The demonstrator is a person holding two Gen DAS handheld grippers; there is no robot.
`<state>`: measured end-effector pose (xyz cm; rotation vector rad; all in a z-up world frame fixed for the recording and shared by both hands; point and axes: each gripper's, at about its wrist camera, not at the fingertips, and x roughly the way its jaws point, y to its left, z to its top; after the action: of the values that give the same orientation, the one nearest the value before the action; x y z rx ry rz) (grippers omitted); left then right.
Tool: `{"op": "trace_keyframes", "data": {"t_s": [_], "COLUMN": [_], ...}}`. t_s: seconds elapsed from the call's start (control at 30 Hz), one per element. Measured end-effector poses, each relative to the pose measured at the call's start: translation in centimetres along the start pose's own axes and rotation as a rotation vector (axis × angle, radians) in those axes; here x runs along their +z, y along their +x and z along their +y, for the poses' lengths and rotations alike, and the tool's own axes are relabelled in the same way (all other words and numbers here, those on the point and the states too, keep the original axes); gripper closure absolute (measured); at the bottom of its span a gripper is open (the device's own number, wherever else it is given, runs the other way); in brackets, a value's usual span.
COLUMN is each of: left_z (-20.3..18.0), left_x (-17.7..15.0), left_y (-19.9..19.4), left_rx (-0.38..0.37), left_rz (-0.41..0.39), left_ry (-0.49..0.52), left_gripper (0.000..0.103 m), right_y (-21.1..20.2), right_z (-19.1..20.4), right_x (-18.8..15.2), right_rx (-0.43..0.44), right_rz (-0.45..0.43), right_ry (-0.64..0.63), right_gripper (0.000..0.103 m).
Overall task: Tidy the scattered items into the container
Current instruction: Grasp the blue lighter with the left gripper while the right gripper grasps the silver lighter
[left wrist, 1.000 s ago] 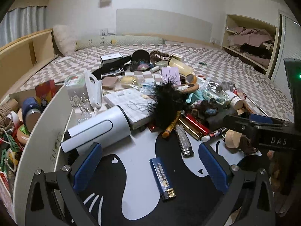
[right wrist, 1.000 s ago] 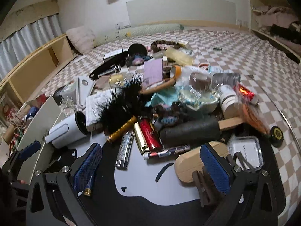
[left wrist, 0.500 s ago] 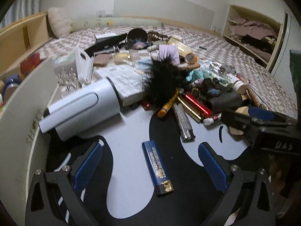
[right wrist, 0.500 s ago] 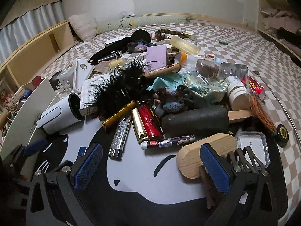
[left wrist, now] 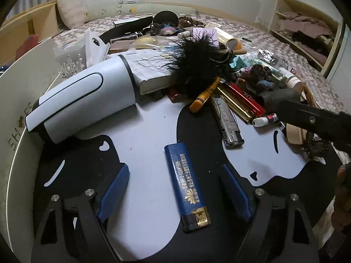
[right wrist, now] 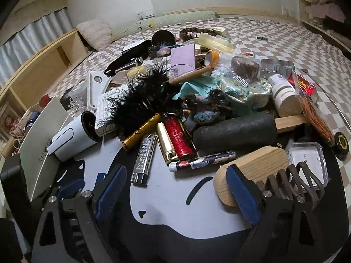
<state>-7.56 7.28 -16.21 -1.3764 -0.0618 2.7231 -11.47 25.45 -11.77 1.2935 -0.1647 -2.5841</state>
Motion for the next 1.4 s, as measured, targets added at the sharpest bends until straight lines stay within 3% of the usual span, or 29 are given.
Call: {"op": "trace_keyframes", "data": {"t_s": [0.07,0.33,0.43,0.6,0.7,0.77,1.0,1.07,1.17,1.4], "left_z": [0.0,1.3,1.9,2.6,3.1,3.5,4.6,4.9,5.3,6.5], "left_x": [-0.1,-0.2,-0.3,-0.4,-0.5,-0.5,-0.6,-0.6,-0.6,-0.9], "left_y": [-0.1,-0.4,-0.5,-0.7,-0.8,-0.9,-1.1,-1.1,-1.2,-1.7], "left_rx": [0.015,0.036,0.043,0.059,0.064,0.07,0.077,0.08,0.081,0.063], "left_rz": [-0.01,-0.024,-0.023,-0.023,-0.02,-0.019,-0.017,-0.017,-0.017,-0.022], "left_ry": [0.01,0.002,-0.006,-0.022,-0.03,-0.038,-0.064,-0.071,-0.081,-0.128], "left_gripper": [0.029,0.056,0.064,0.065,0.071,0.071,0.078,0.078,0.078,0.079], "right_y": [0.1,0.5,1.3,2.8,3.3,3.6,5.6,6.3,6.2,4.9], "right_z": [0.3,1.2,1.6,2.6,3.5,4.0,5.2,5.3,5.2,4.0], "right_x": [0.0,0.0,-0.1,-0.5,-0.5,-0.5,-1.0,-1.2,-1.2,-2.5], "right_rx": [-0.001,0.044,0.059,0.099,0.087,0.083,0.043,0.016,-0.016,-0.024], "right_rz": [-0.001,-0.047,-0.033,-0.007,-0.008,-0.005,0.039,0.049,0.037,0.034], "right_ry": [-0.007,-0.025,-0.025,-0.029,-0.062,-0.08,-0.127,-0.133,-0.131,-0.098], "right_gripper": [0.026,0.03,0.042,0.047,0.048,0.06,0.063,0.068,0.076,0.079]}}
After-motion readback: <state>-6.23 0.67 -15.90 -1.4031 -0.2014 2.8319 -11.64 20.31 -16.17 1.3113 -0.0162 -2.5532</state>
